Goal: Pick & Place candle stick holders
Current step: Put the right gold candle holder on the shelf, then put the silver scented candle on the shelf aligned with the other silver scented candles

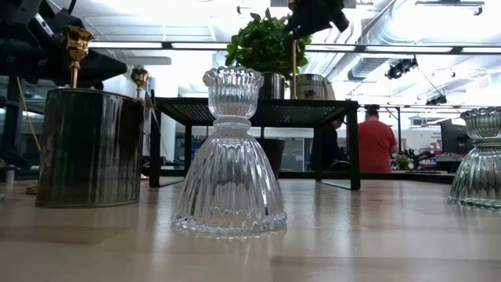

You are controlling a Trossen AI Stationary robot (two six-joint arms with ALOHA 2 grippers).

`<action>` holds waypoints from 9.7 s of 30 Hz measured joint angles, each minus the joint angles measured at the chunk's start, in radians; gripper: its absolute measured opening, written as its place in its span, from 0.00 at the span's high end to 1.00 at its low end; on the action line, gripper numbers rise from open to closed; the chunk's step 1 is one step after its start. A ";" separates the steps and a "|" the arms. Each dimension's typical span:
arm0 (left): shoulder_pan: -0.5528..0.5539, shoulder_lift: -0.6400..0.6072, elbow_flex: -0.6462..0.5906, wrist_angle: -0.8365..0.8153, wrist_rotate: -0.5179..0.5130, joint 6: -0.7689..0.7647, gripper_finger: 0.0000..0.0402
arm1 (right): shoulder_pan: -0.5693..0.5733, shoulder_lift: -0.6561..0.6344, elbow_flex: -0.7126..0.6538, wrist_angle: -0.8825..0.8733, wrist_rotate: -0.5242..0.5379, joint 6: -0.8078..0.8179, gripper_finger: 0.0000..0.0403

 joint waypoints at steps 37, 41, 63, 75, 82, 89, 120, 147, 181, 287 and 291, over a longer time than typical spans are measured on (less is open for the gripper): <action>0.000 0.000 0.000 0.006 -0.082 0.001 1.00 | 0.251 -0.392 0.000 -0.450 0.144 0.019 0.42; 0.000 0.000 0.000 0.005 -0.082 0.000 1.00 | 0.251 -0.409 0.000 -0.450 0.195 0.018 0.42; 0.000 0.000 0.000 0.049 -0.088 -0.017 1.00 | 0.247 -0.429 0.000 -0.445 0.261 -0.052 0.42; 0.000 0.057 0.209 0.149 -0.133 0.193 0.60 | 0.247 -0.432 0.000 -0.445 0.143 -0.049 0.42; 0.000 0.323 0.439 0.004 0.002 0.210 0.39 | 0.247 -0.432 0.000 -0.515 0.126 0.050 0.42; 0.000 0.636 0.764 -0.285 0.126 0.290 0.37 | 0.284 -0.439 -0.043 -0.633 0.132 0.289 0.42; 0.000 1.017 1.186 -0.804 0.297 0.262 0.37 | 0.462 -0.695 -0.508 -0.165 0.009 0.208 0.42; -0.232 1.408 1.186 -0.843 0.188 0.214 0.37 | 0.462 -0.713 -0.509 -0.160 0.001 0.220 0.42; -0.453 1.501 1.076 -0.758 -0.024 0.005 0.00 | 0.462 -0.713 -0.507 -0.159 0.000 0.220 0.42; -0.232 1.649 1.638 -1.260 -0.079 -0.261 0.13 | 0.462 -0.713 -0.508 -0.157 -0.002 0.220 0.42; -0.175 1.649 1.691 -1.301 -0.084 -0.238 0.13 | 0.462 -0.713 -0.508 -0.157 -0.002 0.220 0.42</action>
